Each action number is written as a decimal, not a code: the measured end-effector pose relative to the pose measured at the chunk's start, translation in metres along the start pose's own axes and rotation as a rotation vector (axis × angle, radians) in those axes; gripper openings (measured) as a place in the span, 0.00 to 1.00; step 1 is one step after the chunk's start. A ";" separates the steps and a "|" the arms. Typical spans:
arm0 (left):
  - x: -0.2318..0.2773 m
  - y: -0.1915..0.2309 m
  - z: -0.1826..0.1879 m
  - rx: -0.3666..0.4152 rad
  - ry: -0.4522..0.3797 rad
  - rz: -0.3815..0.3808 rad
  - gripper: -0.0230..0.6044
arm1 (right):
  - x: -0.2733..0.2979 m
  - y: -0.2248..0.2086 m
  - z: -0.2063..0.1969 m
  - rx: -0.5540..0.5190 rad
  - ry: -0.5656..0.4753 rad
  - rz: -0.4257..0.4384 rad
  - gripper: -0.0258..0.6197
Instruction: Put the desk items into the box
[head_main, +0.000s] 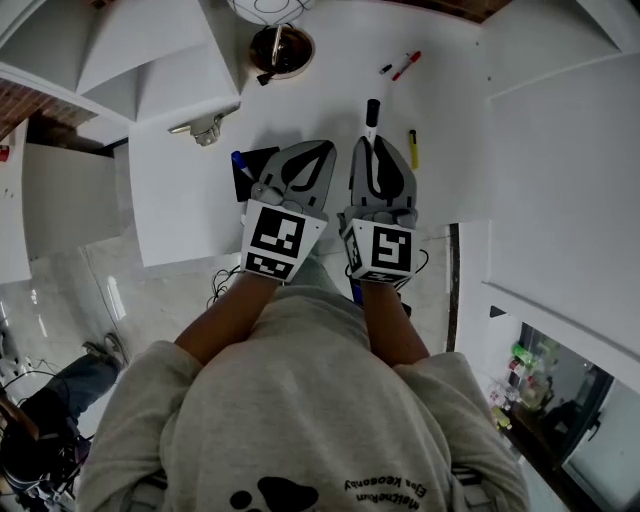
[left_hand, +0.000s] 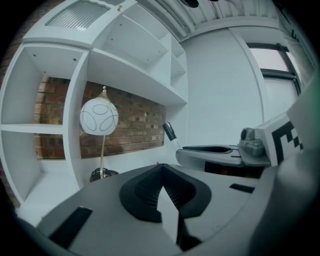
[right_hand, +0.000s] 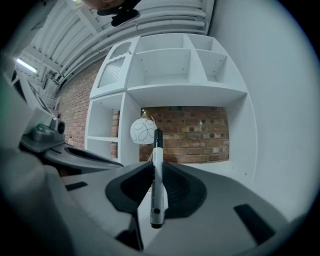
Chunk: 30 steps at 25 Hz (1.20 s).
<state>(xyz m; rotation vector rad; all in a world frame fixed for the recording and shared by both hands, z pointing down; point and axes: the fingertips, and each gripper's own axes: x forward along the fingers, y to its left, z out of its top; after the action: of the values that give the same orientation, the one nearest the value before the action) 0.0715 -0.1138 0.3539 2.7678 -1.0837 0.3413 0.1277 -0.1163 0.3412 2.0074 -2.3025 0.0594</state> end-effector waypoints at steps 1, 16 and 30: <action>-0.003 0.005 -0.001 -0.003 0.000 0.011 0.04 | 0.002 0.007 0.001 -0.004 -0.003 0.017 0.16; -0.070 0.074 -0.020 -0.045 0.010 0.215 0.04 | 0.026 0.109 0.005 -0.009 -0.020 0.249 0.16; -0.106 0.104 -0.033 -0.073 0.022 0.324 0.04 | 0.033 0.152 0.000 0.003 -0.015 0.346 0.16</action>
<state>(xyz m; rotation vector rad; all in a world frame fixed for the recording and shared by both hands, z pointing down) -0.0804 -0.1131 0.3631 2.5164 -1.5083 0.3594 -0.0276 -0.1274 0.3483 1.5917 -2.6320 0.0708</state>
